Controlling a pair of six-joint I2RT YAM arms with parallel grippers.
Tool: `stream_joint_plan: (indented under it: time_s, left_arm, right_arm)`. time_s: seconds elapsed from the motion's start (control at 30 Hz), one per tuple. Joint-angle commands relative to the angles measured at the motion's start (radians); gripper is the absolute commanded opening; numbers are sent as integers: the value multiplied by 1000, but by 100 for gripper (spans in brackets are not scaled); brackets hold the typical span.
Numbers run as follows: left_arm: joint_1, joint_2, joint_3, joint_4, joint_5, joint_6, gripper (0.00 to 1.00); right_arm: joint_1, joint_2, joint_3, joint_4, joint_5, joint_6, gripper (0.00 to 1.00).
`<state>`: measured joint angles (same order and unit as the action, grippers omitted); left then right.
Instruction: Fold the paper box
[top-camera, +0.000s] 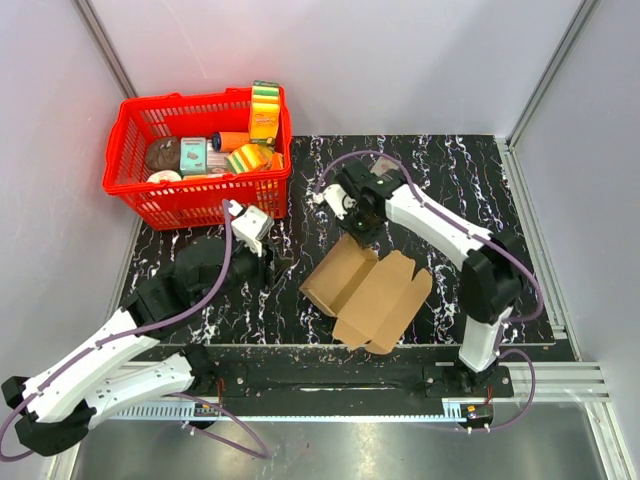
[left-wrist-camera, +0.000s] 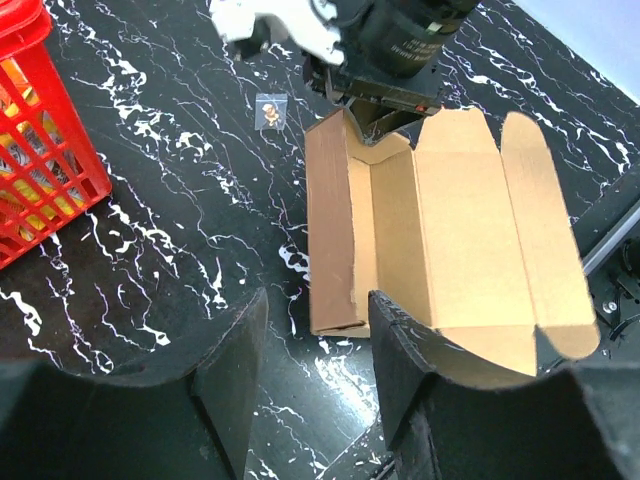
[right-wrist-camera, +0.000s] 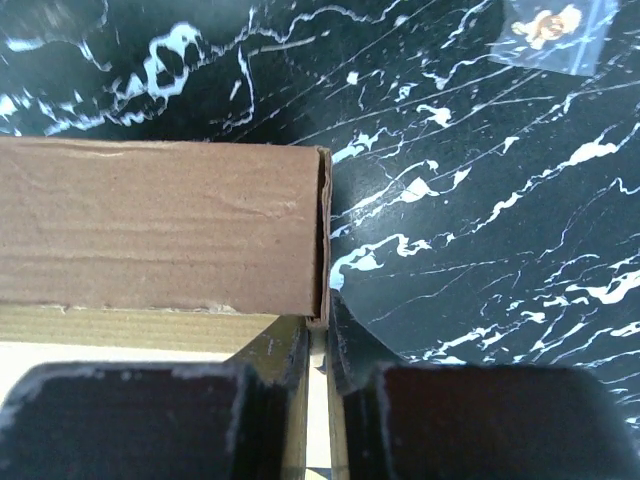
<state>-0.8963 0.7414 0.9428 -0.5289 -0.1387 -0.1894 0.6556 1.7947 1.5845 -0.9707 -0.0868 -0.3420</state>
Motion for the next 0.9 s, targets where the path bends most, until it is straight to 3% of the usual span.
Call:
stream_joint_plan:
  time_s: [0.0,0.47,0.6,0.87]
  left_arm:
    - [-4,-40,31,-9,-36,-12,50]
    - [-4,-33,27,-39,-27,1,49]
    - [-4,-31,30,-42,-19,1,49]
    - [-4,-39,19,-37,-32,-2,50]
  right_arm:
    - [36,101,130,-249,81,-147,0]
    - [56,282,180,-336,163,-215,1]
    - [67,295,209,-335,170,-207,21]
    - [70,255,264,-335,127,-195,43]
